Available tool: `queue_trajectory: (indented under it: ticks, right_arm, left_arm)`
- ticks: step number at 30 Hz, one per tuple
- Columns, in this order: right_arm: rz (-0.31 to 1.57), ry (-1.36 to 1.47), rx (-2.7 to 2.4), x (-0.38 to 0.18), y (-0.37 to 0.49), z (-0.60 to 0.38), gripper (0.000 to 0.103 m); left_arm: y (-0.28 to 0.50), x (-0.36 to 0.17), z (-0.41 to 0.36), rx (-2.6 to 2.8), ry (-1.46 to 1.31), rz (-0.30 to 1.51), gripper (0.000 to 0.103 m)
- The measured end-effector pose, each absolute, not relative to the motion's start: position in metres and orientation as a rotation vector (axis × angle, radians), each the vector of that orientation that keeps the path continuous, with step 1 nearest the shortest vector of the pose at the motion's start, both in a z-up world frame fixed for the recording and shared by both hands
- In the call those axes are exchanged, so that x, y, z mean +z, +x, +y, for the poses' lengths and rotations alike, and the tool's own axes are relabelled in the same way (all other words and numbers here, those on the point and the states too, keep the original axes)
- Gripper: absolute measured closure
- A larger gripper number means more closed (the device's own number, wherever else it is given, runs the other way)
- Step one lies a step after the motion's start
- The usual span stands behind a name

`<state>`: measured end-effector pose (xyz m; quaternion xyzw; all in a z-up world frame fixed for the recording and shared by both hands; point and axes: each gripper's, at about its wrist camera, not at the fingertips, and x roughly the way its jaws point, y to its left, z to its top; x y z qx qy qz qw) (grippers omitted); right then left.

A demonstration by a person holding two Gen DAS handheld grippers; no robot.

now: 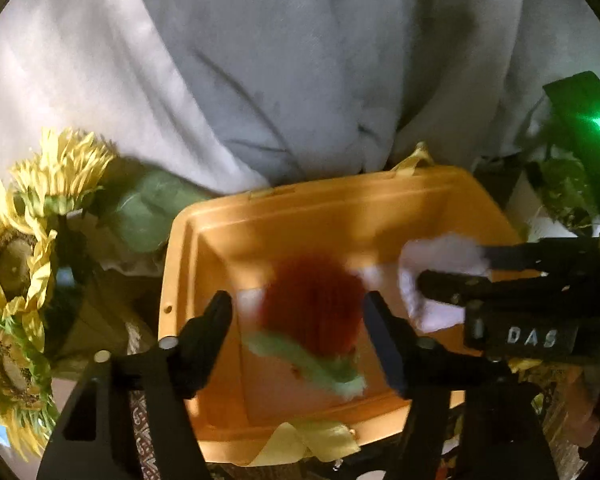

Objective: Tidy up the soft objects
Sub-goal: 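Carry both plushes over the orange crate and open both tools to drop them, then withdraw both tools from the crate back toward the remaining toys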

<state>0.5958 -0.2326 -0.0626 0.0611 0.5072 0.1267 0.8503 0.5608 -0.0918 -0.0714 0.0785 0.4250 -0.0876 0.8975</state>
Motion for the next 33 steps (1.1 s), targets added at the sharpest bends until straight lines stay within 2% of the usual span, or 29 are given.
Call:
queue_trajectory:
  ticks: [1,3,24,27,33]
  right_arm:
    - [1.073,0.128,0.248,-0.064,0.598,-0.235,0.033]
    - [1.065,0.132,0.222,-0.064,0.597,-0.239,0.032]
    - [0.698,0.095,0.076,0.030,0.501,-0.259,0.032]
    - [0.672,0.103,0.075,0.034,0.483,-0.259,0.024]
    - [0.622,0.092,0.039,0.036,0.446,-0.259,0.020]
  left_arm:
    - [0.560,-0.072,-0.090,-0.170,0.165,0.881,0.024]
    - [0.556,-0.071,-0.088,-0.158,0.165,0.872,0.022]
    - [0.458,0.001,-0.079,-0.086,0.096,0.643,0.010]
    - [0.443,0.003,-0.079,-0.086,0.088,0.628,0.009]
    - [0.413,0.004,-0.080,-0.075,0.092,0.606,0.006]
